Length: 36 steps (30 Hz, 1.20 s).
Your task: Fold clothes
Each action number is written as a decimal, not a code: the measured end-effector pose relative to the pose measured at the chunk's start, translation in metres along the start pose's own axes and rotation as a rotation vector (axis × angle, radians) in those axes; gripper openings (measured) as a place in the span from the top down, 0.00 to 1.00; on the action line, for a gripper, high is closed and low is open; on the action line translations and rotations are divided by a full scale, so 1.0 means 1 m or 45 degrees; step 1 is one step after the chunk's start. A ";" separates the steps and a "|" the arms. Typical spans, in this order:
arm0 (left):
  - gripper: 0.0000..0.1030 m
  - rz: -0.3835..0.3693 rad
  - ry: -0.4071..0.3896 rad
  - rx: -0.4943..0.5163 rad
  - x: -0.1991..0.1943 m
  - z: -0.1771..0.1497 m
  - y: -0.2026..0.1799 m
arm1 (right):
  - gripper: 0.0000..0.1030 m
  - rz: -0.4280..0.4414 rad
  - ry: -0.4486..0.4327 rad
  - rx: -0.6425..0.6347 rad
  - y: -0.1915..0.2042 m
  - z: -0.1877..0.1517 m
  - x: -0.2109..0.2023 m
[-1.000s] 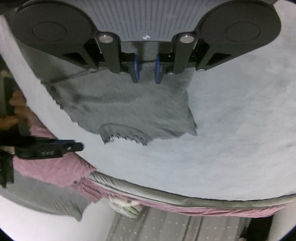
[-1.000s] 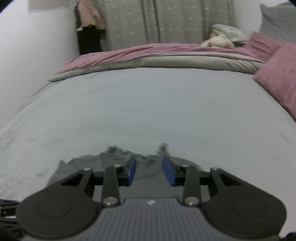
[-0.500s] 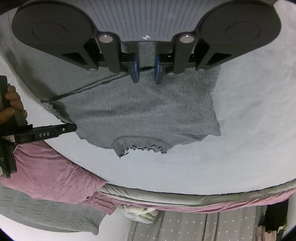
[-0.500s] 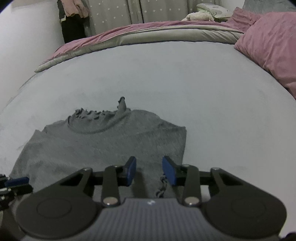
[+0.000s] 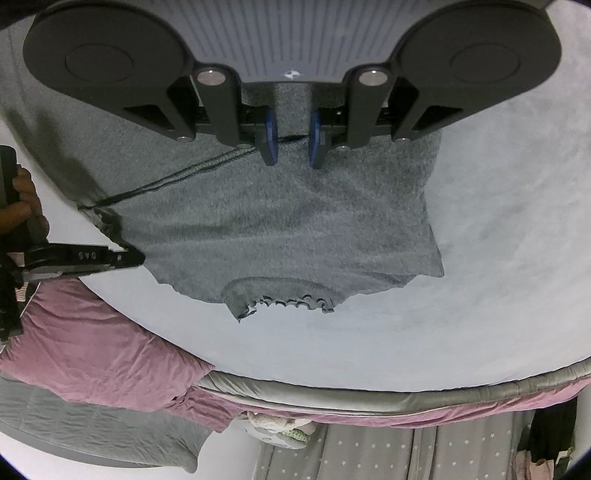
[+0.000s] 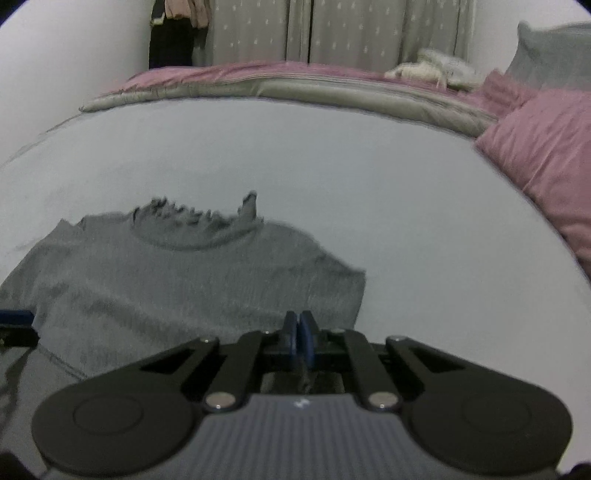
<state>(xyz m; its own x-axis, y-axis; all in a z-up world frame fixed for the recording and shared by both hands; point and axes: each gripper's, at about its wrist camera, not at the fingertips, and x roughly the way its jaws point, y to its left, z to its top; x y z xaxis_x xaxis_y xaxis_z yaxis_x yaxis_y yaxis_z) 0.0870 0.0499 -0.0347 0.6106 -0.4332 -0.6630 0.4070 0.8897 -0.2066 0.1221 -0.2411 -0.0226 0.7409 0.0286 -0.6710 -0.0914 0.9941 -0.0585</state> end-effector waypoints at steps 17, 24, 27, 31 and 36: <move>0.84 -0.005 -0.064 0.066 -0.006 0.002 -0.009 | 0.79 0.140 -0.047 0.003 0.047 0.014 -0.006; 0.84 -0.042 -0.048 0.110 0.004 -0.004 -0.022 | 0.79 0.319 -0.013 -0.027 0.096 0.017 0.004; 0.84 -0.041 -0.036 0.138 0.003 -0.003 -0.027 | 0.80 0.306 0.032 -0.059 0.107 0.009 0.015; 0.84 -0.058 -0.066 0.103 0.000 -0.001 -0.022 | 0.80 0.302 0.008 -0.068 0.105 -0.010 0.006; 0.84 -0.080 -0.108 0.082 0.002 -0.002 -0.023 | 0.79 0.317 0.012 -0.062 0.099 -0.014 -0.008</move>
<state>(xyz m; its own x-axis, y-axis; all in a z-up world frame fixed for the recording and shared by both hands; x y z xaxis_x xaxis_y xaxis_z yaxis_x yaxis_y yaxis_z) 0.0773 0.0285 -0.0326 0.6366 -0.5006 -0.5867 0.4873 0.8507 -0.1971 0.0976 -0.1441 -0.0328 0.6852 0.2709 -0.6761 -0.3024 0.9503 0.0744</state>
